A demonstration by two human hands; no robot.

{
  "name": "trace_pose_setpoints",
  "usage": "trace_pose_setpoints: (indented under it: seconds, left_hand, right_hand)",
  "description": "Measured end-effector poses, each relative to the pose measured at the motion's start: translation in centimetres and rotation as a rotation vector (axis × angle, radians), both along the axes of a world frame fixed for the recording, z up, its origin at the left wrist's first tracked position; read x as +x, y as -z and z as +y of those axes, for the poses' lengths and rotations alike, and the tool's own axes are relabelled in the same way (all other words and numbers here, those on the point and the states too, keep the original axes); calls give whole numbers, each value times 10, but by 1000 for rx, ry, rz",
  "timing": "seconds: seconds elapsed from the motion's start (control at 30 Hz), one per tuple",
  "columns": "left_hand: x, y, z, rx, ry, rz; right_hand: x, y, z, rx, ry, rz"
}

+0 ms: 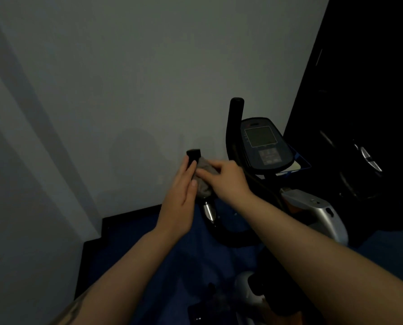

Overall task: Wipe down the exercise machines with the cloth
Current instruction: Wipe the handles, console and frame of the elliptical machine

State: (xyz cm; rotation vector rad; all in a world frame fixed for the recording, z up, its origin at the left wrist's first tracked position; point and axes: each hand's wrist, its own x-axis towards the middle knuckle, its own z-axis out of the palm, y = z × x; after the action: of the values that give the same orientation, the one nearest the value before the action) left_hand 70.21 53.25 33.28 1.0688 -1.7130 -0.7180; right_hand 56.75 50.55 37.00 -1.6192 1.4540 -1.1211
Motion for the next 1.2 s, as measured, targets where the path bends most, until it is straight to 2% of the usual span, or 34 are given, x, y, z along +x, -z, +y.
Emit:
trace_pose_setpoints:
  seconds: [0.13, 0.3, 0.37, 0.43, 0.5, 0.57, 0.7, 0.87, 0.93, 1.0, 1.07, 1.2]
  left_hand:
    - [-8, 1, 13, 38, -9, 22]
    - [-31, 22, 34, 6, -67, -133]
    - [-41, 30, 46, -24, -90, -163]
    - [-49, 34, 55, -31, -121, -174]
    - [-55, 34, 62, -25, -156, -174]
    - [-58, 34, 66, -14, -190, -179]
    - [-67, 38, 73, -18, -251, -211]
    - [-65, 34, 78, 1, -311, -215]
    - [-68, 35, 78, 1, -337, -212]
    - [-71, 34, 77, 8, -355, -203]
    - [-73, 32, 75, -5, -356, -184]
    - [-63, 28, 71, 15, -317, -134]
  right_hand:
    - [-3, 10, 23, -39, -65, 125]
    - [-47, 23, 52, 58, -272, 352]
    - [-66, 17, 57, 44, -451, 562]
    - [-90, 4, 55, 4, -601, 867]
    - [-111, -8, 50, -36, -635, 1047]
    - [-116, -7, 53, -48, -610, 1024]
    - [-93, 6, 61, -70, -654, 820]
    - [-128, -9, 54, -98, -570, 1063]
    - [-123, -6, 61, -126, -513, 997]
    - [-105, 3, 68, -122, -479, 819]
    - [-91, 9, 71, -108, -481, 724]
    - [-106, 4, 69, -44, -470, 792]
